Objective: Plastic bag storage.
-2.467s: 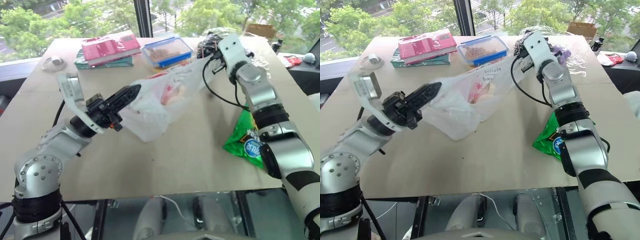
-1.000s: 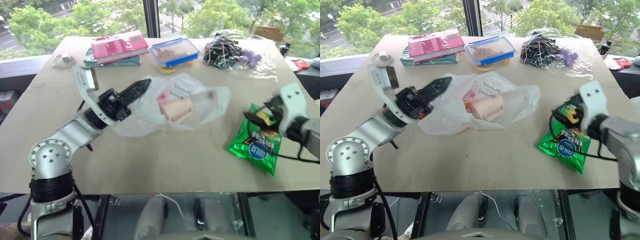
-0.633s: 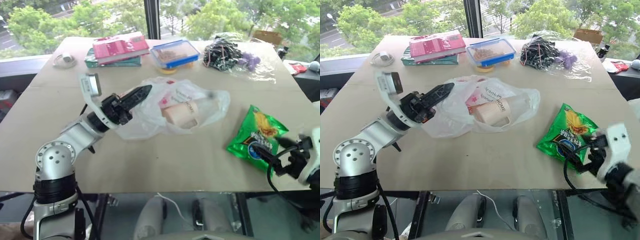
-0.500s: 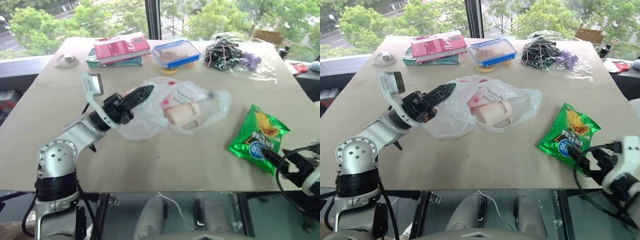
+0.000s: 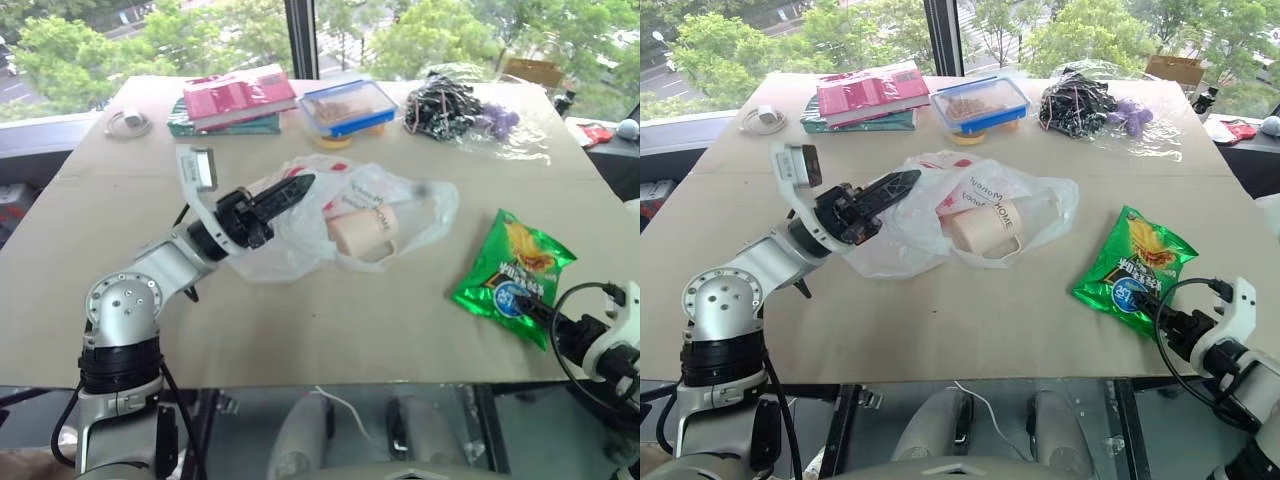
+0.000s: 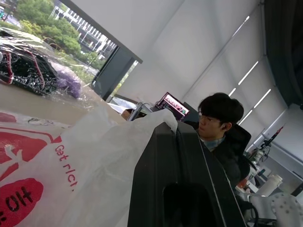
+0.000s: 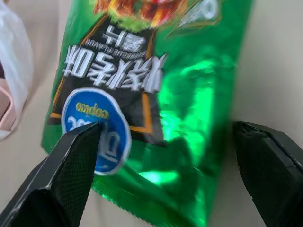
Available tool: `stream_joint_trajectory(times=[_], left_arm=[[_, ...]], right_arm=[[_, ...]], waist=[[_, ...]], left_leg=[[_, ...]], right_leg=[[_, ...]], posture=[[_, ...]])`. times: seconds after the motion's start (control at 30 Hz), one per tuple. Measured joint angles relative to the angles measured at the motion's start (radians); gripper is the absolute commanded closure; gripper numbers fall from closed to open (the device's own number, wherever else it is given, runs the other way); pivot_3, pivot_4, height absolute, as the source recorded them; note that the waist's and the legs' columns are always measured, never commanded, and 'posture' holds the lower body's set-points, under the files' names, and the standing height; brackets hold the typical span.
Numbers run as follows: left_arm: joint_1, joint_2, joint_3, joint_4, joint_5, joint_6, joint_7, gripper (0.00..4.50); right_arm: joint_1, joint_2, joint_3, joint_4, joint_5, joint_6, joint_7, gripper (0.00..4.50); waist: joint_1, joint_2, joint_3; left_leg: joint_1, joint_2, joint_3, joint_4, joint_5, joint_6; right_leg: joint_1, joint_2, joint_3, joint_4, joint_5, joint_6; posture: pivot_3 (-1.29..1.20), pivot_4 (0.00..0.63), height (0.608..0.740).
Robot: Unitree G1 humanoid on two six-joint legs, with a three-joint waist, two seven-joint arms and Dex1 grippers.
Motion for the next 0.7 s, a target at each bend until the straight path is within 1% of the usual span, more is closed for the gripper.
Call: stream_joint_trajectory(times=[0.1, 0.13, 0.17, 0.2, 0.23, 0.3, 0.33, 0.4, 0.47, 0.5, 0.53, 0.7], left_arm=[[0.009, 0.011, 0.001, -0.042, -0.008, 0.008, 0.002, 4.50], [0.009, 0.012, 0.001, -0.051, -0.009, 0.009, 0.002, 4.50], [0.015, 0.012, 0.002, -0.068, -0.013, 0.011, 0.006, 4.50], [0.016, 0.012, 0.001, -0.070, -0.014, 0.012, 0.006, 4.50], [0.019, 0.012, 0.002, -0.070, -0.018, 0.014, 0.009, 4.50], [0.027, 0.013, 0.005, -0.078, -0.024, 0.014, 0.024, 4.50], [0.030, 0.014, 0.008, -0.080, -0.029, 0.015, 0.028, 4.50], [0.032, 0.017, 0.014, -0.087, -0.032, 0.016, 0.036, 4.50], [0.032, 0.017, 0.020, -0.088, -0.038, 0.017, 0.048, 4.50], [0.031, 0.017, 0.022, -0.088, -0.042, 0.018, 0.054, 4.50], [0.031, 0.017, 0.025, -0.088, -0.047, 0.018, 0.058, 4.50], [0.011, 0.017, 0.030, -0.075, -0.060, 0.024, 0.073, 4.50]], right_arm=[[0.017, -0.022, 0.099, 0.023, -0.009, -0.076, -0.001, 0.04], [0.019, -0.023, 0.112, 0.027, -0.012, -0.089, -0.002, 0.04], [0.027, -0.031, 0.162, 0.042, -0.026, -0.139, -0.006, 0.27], [0.027, -0.032, 0.169, 0.045, -0.028, -0.145, -0.007, 0.53], [0.029, -0.032, 0.187, 0.053, -0.036, -0.165, -0.012, 0.69], [0.044, -0.035, 0.220, 0.075, -0.050, -0.234, -0.019, 1.57], [0.049, -0.030, 0.226, 0.082, -0.050, -0.254, -0.019, 2.06], [0.057, -0.009, 0.240, 0.081, -0.032, -0.284, -0.015, 2.88], [0.073, 0.001, 0.258, 0.060, 0.006, -0.308, -0.001, 3.76], [0.082, 0.002, 0.264, 0.047, 0.025, -0.318, 0.007, 4.15], [0.088, 0.002, 0.267, 0.033, 0.042, -0.326, 0.012, 4.45], [0.091, 0.002, 0.268, -0.071, 0.179, -0.345, 0.012, 4.45]], waist=[[-0.013, -0.004, -0.003], [-0.017, -0.006, -0.004], [-0.022, -0.008, -0.005], [-0.025, -0.010, -0.006], [-0.027, -0.011, -0.008], [-0.030, -0.014, -0.009], [-0.030, -0.014, -0.009], [-0.031, -0.013, -0.008], [-0.028, -0.008, -0.006], [-0.025, -0.006, -0.005], [-0.022, -0.004, -0.004], [-0.009, -0.001, -0.002]], left_leg=[[0.001, 0.001, 0.000, 0.000, 0.000, 0.000], [0.002, 0.001, 0.001, 0.000, 0.000, 0.000], [0.002, 0.002, 0.001, 0.000, 0.000, 0.000], [0.003, 0.003, 0.001, 0.000, 0.000, 0.000], [0.004, 0.003, 0.001, 0.000, 0.000, 0.000], [0.004, 0.003, 0.002, 0.000, 0.000, 0.000], [0.004, 0.004, 0.002, 0.000, 0.000, 0.000], [0.003, 0.004, 0.002, 0.000, 0.000, 0.000], [0.002, 0.003, 0.002, 0.000, 0.000, 0.000], [0.001, 0.003, 0.001, 0.000, 0.000, 0.000], [0.001, 0.003, 0.002, 0.000, 0.000, 0.000], [0.000, 0.002, 0.001, 0.000, 0.000, 0.000]], right_leg=[[0.000, 0.000, 0.000, 0.000, 0.000, 0.000], [0.001, 0.001, 0.001, 0.000, 0.000, 0.000], [0.001, 0.001, 0.001, 0.000, -0.001, 0.000], [0.001, 0.001, 0.001, 0.000, -0.001, 0.001], [0.001, 0.002, 0.001, 0.000, -0.001, 0.002], [0.002, 0.002, 0.002, 0.000, -0.002, 0.002], [0.002, 0.002, 0.002, 0.000, -0.002, 0.002], [0.001, 0.002, 0.002, 0.000, -0.002, 0.002], [0.000, 0.002, 0.002, 0.000, -0.001, 0.001], [0.000, 0.002, 0.002, 0.000, -0.001, 0.001], [-0.001, 0.001, 0.002, 0.000, 0.000, 0.002], [-0.001, 0.001, 0.001, 0.000, 0.000, 0.003]], posture=[[0.00, 0.150, 0.740], [0.00, 0.150, 0.740], [0.00, 0.150, 0.740], [0.00, 0.150, 0.740], [0.00, 0.150, 0.740], [0.00, 0.150, 0.740], [0.00, 0.150, 0.740], [0.00, 0.150, 0.740], [0.00, 0.150, 0.740], [0.00, 0.150, 0.740], [0.00, 0.150, 0.740], [0.00, 0.150, 0.740]])
